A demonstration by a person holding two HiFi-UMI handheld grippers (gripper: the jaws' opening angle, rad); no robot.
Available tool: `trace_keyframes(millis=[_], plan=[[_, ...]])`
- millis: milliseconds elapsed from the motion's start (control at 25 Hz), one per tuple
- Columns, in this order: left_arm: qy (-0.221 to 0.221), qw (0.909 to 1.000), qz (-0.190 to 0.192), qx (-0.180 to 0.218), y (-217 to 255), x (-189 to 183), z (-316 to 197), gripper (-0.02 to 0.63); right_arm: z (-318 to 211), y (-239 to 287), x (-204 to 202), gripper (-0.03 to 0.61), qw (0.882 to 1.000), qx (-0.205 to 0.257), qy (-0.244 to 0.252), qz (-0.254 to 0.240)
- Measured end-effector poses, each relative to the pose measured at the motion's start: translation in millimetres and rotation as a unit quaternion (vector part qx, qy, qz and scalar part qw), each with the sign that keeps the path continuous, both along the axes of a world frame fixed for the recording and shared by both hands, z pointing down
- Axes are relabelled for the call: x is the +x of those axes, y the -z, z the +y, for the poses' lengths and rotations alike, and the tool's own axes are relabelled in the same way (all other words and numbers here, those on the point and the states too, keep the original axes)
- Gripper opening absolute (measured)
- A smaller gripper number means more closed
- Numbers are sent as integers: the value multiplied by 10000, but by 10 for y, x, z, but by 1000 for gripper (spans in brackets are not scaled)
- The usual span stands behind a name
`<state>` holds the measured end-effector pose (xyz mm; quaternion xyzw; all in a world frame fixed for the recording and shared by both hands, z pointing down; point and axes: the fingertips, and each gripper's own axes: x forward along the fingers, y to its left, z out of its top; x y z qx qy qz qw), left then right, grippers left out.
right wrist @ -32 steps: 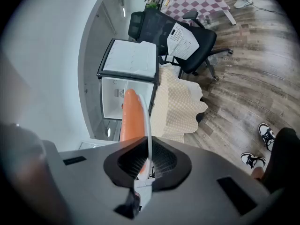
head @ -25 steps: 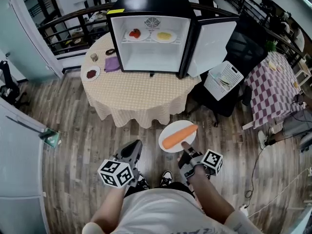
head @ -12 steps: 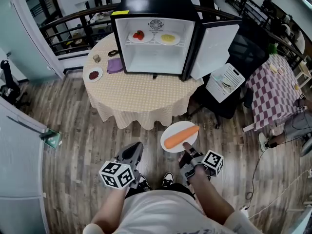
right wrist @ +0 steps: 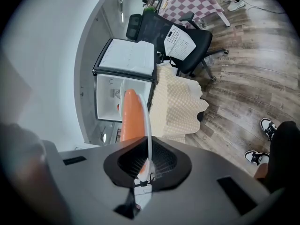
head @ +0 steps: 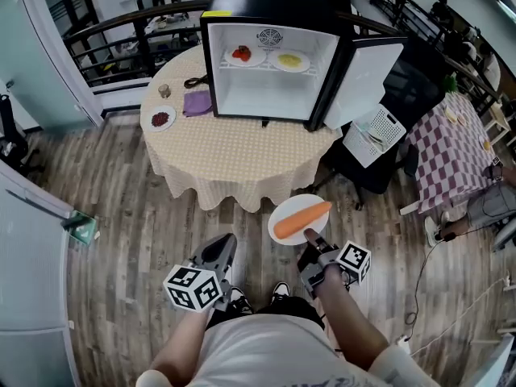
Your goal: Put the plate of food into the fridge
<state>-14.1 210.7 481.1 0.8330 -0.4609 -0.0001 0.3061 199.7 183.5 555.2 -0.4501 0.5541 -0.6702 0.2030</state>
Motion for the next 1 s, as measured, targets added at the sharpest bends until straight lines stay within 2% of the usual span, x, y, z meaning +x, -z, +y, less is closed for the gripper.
trace_keyframes(millis=[200,560,1000], plan=[[-55,10000,-17,29,-49,-228,-116,6,-167,-44,-203,31,10000,-2,-77,-40],[2,10000,77,-44,-135,-423,-400,6,-457,-63,-427,31,10000,25,-58,-72],[94,9999,-86,-37,-154,-356,-1289,6,-1166,-105,-425,31,9998,21,90,-196]])
